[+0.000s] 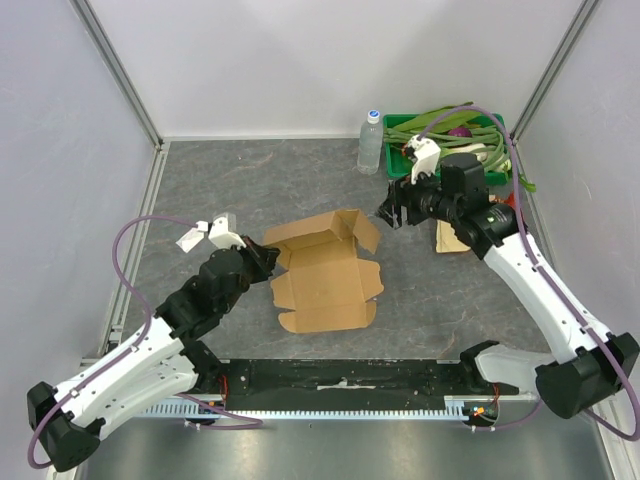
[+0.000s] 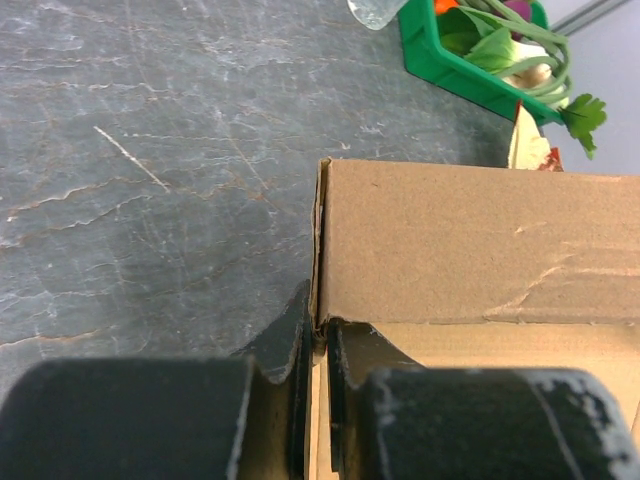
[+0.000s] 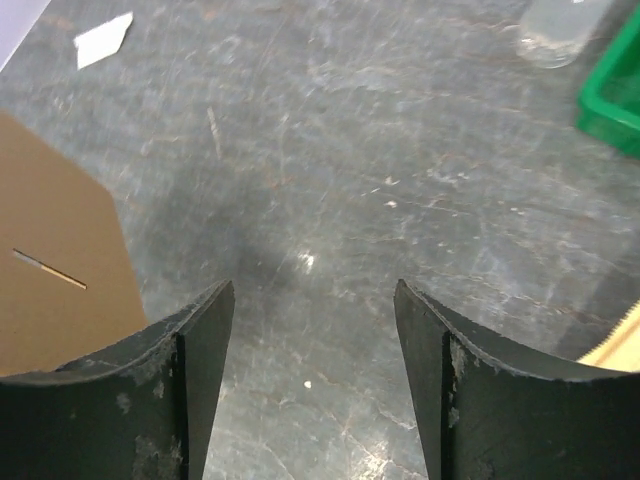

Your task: Fold the paper box

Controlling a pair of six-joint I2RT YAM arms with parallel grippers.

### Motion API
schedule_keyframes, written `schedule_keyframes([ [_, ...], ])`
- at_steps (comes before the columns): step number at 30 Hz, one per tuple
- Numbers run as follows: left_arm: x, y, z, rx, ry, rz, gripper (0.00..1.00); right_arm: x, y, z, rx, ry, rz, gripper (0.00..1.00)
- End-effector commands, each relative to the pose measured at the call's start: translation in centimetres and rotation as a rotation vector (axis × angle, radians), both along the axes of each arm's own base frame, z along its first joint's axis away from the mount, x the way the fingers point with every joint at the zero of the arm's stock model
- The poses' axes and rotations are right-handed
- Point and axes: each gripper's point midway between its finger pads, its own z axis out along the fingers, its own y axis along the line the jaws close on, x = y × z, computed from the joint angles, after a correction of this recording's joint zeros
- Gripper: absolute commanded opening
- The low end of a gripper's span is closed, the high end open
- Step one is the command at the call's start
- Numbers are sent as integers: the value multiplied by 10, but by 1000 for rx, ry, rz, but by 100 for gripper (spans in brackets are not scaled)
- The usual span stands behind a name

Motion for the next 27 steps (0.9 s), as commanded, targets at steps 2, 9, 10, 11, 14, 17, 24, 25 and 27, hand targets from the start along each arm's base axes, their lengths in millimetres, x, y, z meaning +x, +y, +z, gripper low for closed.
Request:
schedule_keyframes([
  [2, -1, -9, 32, -21, -54, -62, 2, -42, 39, 11, 14, -71, 275, 71],
  [9, 2, -11, 30, 19, -26, -65, 2, -67, 56, 26, 32, -125, 323, 71],
  [10, 2, -12, 30, 22, -25, -70, 2, -69, 55, 28, 38, -129, 323, 71],
  [11, 2, -12, 30, 23, -22, -73, 2, -72, 54, 28, 40, -129, 331, 71],
  [14, 2, -15, 32, 18, -24, -83, 2, -81, 59, 24, 50, -121, 391, 72],
  [17, 1, -15, 33, 17, -29, -91, 2, -88, 64, 23, 67, -122, 441, 71],
  [24, -2, -16, 34, 14, -34, -109, 2, -105, 80, 31, 169, -151, 572, 68],
  [25, -3, -17, 35, 11, -36, -112, 2, -105, 83, 35, 183, -171, 583, 68],
  [27, -2, -16, 37, 7, -40, -112, 2, -104, 85, 35, 200, -171, 581, 67],
])
